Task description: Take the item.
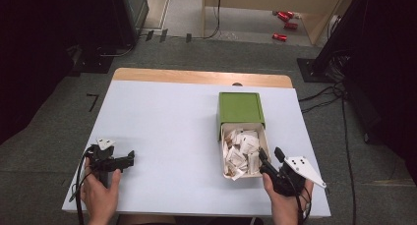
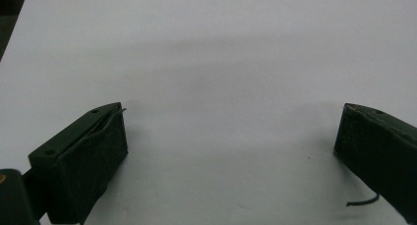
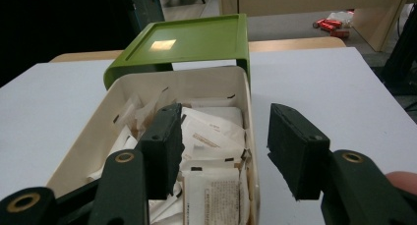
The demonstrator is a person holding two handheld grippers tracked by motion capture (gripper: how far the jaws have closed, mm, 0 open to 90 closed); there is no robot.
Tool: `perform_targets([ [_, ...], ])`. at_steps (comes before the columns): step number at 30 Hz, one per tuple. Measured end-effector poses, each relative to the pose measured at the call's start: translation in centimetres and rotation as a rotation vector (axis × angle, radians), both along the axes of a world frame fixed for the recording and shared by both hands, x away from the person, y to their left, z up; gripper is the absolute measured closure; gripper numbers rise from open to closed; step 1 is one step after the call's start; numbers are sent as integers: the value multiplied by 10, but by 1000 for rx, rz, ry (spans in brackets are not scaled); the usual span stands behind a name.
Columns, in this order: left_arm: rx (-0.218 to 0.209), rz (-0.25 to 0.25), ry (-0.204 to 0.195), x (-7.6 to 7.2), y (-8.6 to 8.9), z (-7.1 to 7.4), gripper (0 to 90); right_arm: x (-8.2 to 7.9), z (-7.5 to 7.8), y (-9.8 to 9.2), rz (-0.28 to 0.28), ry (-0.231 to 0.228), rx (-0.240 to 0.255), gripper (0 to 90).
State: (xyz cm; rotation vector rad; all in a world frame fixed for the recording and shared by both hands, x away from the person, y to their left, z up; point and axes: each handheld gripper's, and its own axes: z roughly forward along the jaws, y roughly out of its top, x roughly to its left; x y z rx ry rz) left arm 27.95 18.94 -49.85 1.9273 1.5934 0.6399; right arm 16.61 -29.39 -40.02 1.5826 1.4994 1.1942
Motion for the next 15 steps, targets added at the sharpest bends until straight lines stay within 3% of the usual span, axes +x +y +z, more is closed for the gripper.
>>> perform_targets([
  [15, 0, 0, 0, 0, 0, 0, 0, 6, -5, 21, 56, 9, -5, 482],
])
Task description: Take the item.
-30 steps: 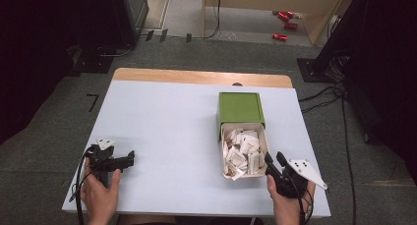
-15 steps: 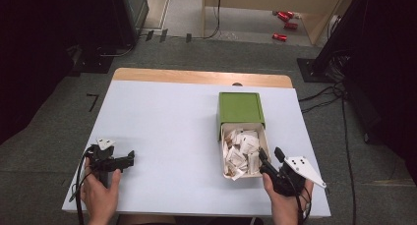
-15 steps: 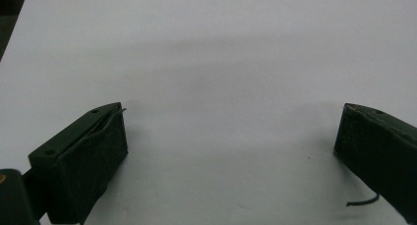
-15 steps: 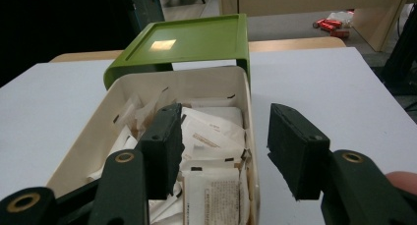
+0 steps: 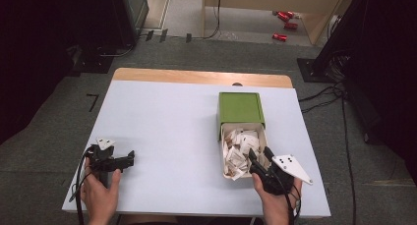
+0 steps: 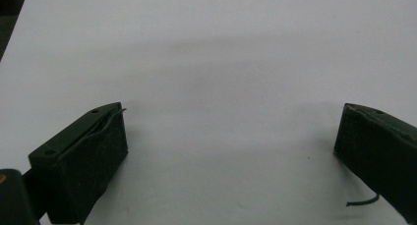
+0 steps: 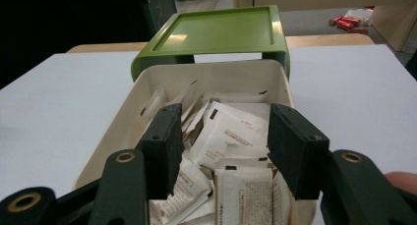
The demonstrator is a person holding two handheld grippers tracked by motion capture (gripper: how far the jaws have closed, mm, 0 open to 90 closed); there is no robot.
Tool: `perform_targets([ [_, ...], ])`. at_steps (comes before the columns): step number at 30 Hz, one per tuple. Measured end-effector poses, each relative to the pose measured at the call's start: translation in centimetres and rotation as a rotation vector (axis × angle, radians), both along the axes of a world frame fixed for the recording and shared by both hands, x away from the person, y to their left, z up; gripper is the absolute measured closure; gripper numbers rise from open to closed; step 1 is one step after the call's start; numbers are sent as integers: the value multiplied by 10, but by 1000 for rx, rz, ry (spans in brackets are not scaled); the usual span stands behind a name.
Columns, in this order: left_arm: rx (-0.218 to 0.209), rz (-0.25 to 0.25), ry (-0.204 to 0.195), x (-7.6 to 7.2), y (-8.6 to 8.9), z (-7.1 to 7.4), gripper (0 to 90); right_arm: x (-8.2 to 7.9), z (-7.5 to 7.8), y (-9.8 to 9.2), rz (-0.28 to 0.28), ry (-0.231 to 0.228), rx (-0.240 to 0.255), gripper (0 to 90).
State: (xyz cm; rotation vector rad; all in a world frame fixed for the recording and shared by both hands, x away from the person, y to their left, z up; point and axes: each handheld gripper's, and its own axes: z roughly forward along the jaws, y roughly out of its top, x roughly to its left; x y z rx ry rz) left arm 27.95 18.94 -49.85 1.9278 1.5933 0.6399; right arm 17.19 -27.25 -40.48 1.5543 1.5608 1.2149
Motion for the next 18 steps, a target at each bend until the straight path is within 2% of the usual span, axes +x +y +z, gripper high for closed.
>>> perform_targets([
  [18, 0, 0, 0, 0, 0, 0, 0, 5, -12, 14, 38, 27, 0, 505],
])
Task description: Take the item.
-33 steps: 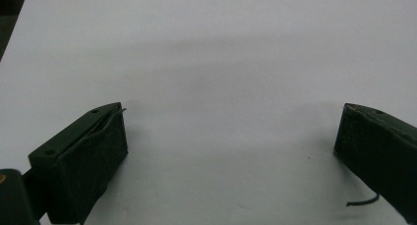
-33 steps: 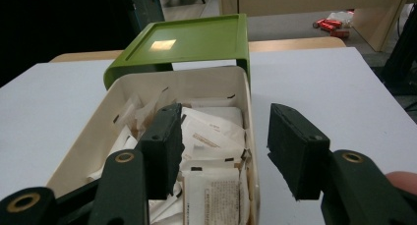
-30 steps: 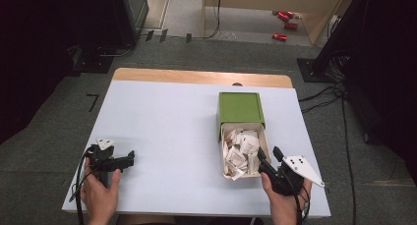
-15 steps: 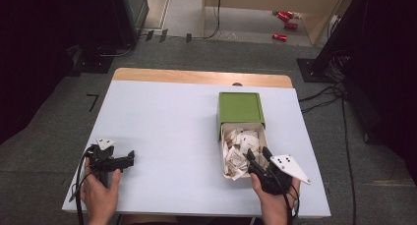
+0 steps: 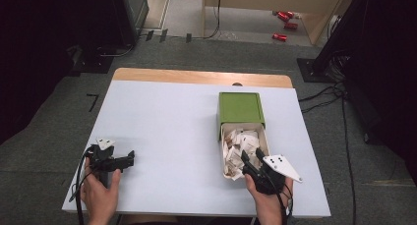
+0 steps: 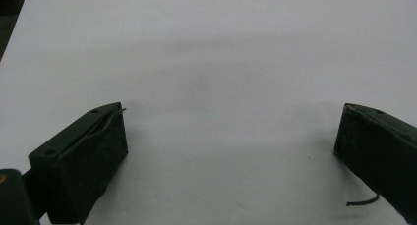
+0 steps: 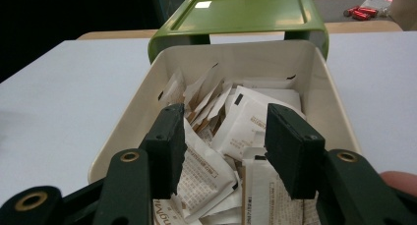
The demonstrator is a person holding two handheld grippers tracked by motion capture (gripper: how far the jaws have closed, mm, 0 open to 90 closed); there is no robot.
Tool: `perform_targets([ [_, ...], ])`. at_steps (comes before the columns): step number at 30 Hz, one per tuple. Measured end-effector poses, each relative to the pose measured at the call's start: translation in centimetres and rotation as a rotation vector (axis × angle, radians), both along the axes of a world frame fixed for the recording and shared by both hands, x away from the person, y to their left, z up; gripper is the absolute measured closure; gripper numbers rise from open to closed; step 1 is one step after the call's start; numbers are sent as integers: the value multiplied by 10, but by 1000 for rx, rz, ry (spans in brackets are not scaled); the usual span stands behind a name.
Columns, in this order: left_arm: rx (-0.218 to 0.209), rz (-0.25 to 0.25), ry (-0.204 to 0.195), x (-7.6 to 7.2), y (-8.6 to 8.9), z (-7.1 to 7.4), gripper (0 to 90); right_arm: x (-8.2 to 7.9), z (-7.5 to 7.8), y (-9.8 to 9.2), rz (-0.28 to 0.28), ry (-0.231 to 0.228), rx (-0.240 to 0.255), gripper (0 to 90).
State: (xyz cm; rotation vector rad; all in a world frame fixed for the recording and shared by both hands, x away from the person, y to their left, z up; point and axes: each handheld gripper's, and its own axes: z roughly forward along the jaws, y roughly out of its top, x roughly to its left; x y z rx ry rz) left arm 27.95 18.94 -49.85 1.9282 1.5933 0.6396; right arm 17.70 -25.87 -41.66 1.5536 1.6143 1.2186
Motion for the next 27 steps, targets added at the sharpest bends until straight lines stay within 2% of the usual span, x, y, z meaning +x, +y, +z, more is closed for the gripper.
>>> perform_targets([
  [7, -1, 1, -1, 0, 0, 0, 0, 3, -7, 4, 16, 20, 5, 506],
  [12, -1, 0, 0, 0, 0, 0, 0, 5, -13, 12, 69, 24, 6, 498],
  [16, -1, 0, 0, 0, 0, 0, 0, 8, -20, 20, 93, 43, -5, 476],
  [25, -1, 1, -1, 0, 0, 0, 0, 13, -31, 27, 107, 79, -35, 404],
  [27, -1, 1, 0, 0, 0, 0, 0, 14, -33, 29, 104, 83, -54, 394],
])
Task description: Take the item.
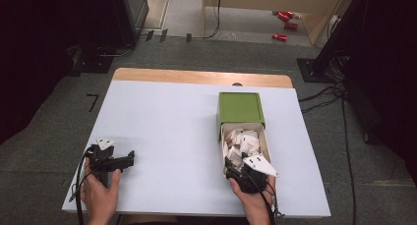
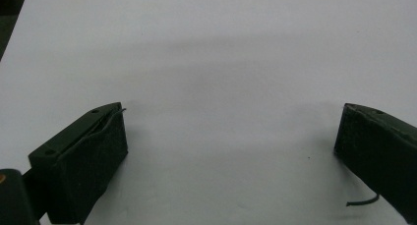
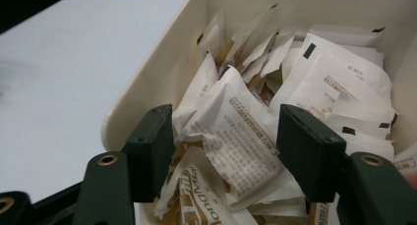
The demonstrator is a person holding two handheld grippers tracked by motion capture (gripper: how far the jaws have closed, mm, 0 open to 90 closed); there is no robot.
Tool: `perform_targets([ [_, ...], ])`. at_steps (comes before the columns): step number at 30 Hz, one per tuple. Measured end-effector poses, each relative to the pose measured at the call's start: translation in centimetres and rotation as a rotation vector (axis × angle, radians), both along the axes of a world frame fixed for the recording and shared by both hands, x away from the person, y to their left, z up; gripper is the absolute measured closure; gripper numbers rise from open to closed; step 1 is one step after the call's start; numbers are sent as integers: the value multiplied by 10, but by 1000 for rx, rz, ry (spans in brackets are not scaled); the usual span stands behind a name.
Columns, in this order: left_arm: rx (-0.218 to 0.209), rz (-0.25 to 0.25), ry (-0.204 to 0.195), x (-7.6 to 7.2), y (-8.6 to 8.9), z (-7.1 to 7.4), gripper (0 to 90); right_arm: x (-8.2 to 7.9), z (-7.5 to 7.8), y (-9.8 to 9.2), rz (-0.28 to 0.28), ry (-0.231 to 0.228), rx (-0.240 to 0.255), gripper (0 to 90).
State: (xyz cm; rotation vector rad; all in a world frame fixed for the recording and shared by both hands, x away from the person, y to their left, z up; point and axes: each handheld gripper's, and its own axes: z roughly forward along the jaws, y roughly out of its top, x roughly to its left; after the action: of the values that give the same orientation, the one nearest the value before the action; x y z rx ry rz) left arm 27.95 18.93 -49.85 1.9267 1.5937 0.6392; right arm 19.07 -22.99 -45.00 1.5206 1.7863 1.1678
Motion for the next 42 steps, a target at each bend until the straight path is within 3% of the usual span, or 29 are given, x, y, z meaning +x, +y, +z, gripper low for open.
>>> perform_targets([
  [11, 0, 0, 0, 0, 0, 0, 0, 2, -3, -1, -6, -5, -31, 407],
  [15, 0, 0, 0, 0, 0, 0, 0, 0, 1, -6, -47, -29, -30, 461],
  [29, 0, 0, 0, 0, 0, 0, 0, -7, 8, -22, -101, -72, -8, 593],
  [34, 0, 0, 0, 0, 0, 0, 0, -12, 12, -28, -128, -100, -7, 691],
  [38, 0, 0, 0, 0, 0, 0, 0, -15, 14, -33, -115, -97, 30, 729],
  [42, 0, 0, 0, 0, 0, 0, 0, -16, 14, -31, -92, -94, 36, 728],
])
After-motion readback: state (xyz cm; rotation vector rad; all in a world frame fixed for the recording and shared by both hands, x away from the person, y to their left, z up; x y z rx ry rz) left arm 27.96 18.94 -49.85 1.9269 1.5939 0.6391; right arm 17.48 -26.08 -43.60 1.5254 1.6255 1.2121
